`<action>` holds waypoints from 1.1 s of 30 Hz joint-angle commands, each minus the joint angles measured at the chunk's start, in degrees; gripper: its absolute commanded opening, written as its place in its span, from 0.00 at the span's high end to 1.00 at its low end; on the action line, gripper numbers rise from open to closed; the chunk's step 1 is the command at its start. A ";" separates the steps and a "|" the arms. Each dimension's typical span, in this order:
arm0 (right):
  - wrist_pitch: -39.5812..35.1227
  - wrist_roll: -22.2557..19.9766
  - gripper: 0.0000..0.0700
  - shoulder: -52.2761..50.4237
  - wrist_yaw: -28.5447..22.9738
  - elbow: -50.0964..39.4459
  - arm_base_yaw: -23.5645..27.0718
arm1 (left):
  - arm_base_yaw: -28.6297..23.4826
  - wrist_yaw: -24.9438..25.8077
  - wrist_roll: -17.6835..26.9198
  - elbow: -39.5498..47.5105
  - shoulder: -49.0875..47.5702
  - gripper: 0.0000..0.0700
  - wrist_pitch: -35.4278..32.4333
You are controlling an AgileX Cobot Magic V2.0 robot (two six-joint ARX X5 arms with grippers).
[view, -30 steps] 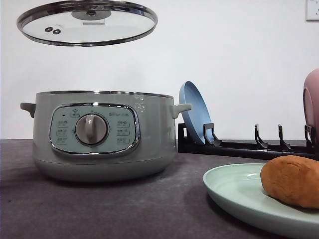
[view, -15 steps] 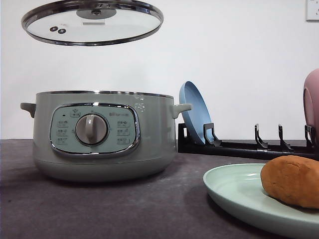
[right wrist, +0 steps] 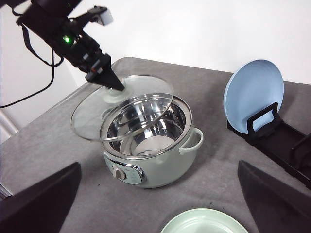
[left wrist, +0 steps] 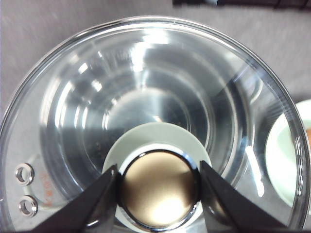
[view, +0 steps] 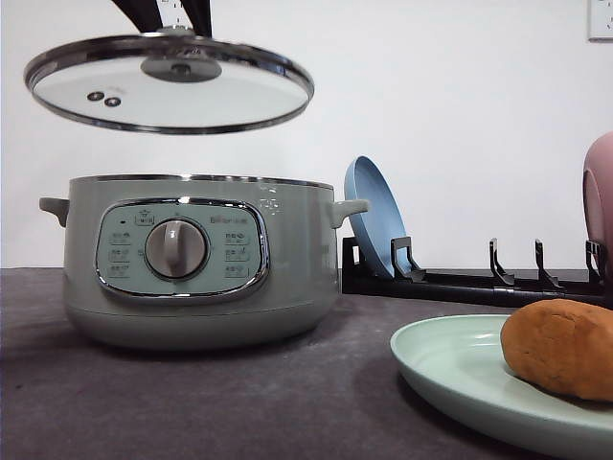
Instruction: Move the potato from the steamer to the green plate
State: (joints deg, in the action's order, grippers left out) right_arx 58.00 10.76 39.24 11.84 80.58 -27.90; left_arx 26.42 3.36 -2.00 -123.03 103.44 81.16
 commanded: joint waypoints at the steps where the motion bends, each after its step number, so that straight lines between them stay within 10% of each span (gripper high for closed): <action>1: -0.59 0.35 0.07 0.39 -0.09 0.85 -0.37 | 0.68 0.28 0.71 -0.52 0.35 0.99 -2.23; 33: -0.94 0.82 0.07 0.39 -0.26 0.85 -0.37 | 1.02 -0.52 1.35 8.88 3.90 0.99 -13.14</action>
State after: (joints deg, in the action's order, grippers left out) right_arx 57.60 10.81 39.24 11.77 80.58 -27.90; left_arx 27.03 3.13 -0.95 -112.53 106.16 69.22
